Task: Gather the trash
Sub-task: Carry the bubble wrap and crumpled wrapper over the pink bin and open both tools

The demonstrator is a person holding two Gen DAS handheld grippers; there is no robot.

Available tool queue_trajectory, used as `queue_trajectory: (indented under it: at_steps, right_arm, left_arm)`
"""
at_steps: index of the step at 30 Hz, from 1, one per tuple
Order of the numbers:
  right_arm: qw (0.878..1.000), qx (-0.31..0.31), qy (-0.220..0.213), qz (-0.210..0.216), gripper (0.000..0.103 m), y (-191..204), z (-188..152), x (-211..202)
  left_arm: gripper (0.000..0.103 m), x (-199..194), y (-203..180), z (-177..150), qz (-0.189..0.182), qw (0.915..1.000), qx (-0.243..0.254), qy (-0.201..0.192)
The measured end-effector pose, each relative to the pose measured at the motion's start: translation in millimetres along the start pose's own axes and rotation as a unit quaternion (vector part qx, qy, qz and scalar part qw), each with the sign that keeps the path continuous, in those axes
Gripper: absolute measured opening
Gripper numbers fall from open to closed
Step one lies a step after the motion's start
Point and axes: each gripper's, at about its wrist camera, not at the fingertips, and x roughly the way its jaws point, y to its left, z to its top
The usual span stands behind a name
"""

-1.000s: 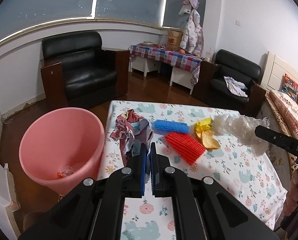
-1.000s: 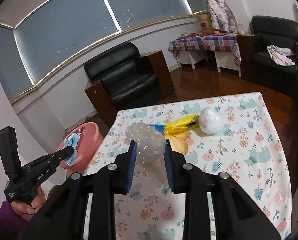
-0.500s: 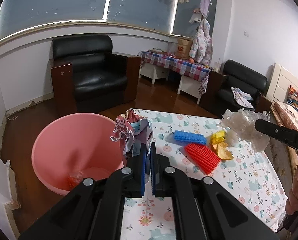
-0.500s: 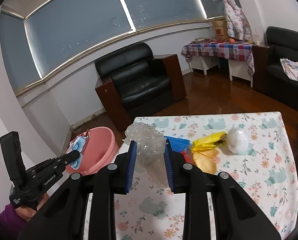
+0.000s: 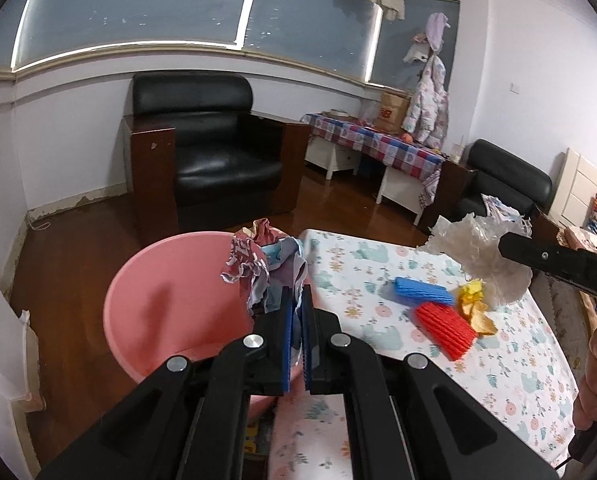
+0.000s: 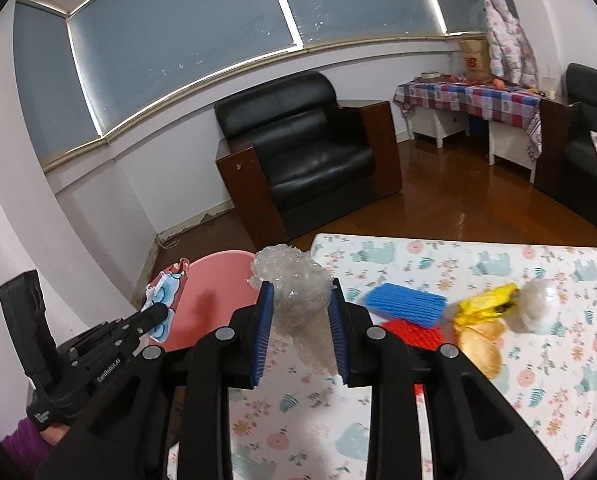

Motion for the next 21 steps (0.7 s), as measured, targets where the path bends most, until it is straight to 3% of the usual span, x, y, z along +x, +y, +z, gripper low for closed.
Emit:
queue_trajectory:
  at_steps: [11, 21]
  right_arm:
    - [0.998, -0.003, 0.042, 0.048, 0.028, 41, 8, 59]
    - [0.993, -0.015, 0.1, 0.059, 0.028, 78, -4, 125]
  left_arm:
    - [0.003, 6, 50, -2, 0.04, 0.9985, -0.037, 0.005]
    - [0.003, 27, 68, -14, 0.036, 0.9975, -0.05, 0.034]
